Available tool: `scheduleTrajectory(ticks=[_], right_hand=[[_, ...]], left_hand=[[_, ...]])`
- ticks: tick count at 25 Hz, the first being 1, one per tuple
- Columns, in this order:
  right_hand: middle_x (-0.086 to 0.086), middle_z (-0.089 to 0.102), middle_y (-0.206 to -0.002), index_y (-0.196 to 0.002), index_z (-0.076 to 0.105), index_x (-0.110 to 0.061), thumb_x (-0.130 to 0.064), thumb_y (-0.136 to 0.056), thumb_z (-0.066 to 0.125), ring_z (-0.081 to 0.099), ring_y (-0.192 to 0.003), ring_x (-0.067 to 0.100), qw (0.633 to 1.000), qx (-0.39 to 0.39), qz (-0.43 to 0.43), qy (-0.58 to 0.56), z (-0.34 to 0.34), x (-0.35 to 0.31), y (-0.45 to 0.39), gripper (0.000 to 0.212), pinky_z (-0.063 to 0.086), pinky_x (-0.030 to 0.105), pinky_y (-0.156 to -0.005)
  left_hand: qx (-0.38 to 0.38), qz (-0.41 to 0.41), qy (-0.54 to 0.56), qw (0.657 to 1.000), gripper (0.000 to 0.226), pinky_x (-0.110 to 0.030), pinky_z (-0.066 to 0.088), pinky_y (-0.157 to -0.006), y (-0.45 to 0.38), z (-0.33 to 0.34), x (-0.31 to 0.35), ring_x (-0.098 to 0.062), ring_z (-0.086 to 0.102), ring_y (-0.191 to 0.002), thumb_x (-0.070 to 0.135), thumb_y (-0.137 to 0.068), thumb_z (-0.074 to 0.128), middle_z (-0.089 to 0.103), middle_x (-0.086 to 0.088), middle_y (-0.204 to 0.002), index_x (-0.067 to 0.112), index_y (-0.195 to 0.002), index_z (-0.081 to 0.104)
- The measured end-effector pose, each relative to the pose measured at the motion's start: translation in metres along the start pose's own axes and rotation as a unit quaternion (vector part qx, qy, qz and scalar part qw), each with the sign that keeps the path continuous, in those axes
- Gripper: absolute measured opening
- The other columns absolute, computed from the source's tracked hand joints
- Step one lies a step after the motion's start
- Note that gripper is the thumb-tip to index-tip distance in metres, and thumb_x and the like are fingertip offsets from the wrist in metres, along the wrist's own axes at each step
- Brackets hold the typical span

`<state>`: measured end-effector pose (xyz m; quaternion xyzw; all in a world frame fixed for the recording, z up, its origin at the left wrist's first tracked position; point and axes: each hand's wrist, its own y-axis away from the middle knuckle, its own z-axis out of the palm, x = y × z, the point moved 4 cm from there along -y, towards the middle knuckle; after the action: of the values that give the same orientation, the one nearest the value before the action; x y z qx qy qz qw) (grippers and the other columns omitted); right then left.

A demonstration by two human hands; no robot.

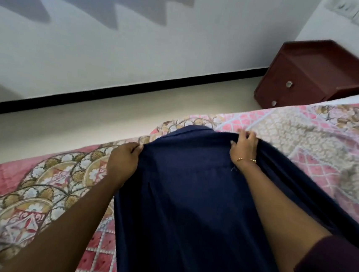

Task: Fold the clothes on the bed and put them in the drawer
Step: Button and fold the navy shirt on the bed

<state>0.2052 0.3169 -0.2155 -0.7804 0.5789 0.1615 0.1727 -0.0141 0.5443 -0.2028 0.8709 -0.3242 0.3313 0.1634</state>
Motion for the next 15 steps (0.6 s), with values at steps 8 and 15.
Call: scheduleTrajectory(ticks=[8, 15], right_hand=[[0.024, 0.032, -0.135, -0.120, 0.049, 0.002, -0.014, -0.093, 0.050, 0.037, -0.121, 0.040, 0.999, -0.011, -0.029, 0.015, 0.023, 0.015, 0.018, 0.031, 0.027, 0.044, -0.107], [0.008, 0.000, -0.158, -0.147, 0.022, -0.024, -0.044, -0.098, 0.032, -0.005, -0.145, 0.029, 0.982, -0.184, -0.045, 0.001, 0.023, -0.013, 0.141, 0.054, -0.003, 0.051, -0.114]], left_hand=[[0.000, -0.055, -0.052, 0.997, 0.046, -0.034, 0.035, -0.070, 0.012, 0.023, -0.022, -0.037, 0.058, -0.095, 0.046, -0.095, 0.044, 0.062, -0.018, -0.092, 0.004, -0.095, 0.060], [-0.119, -0.263, 0.234, 0.928, 0.046, -0.034, 0.052, -0.074, 0.110, -0.003, -0.066, -0.029, 0.066, -0.085, 0.051, -0.081, 0.064, 0.070, -0.014, -0.098, 0.006, -0.090, 0.068]])
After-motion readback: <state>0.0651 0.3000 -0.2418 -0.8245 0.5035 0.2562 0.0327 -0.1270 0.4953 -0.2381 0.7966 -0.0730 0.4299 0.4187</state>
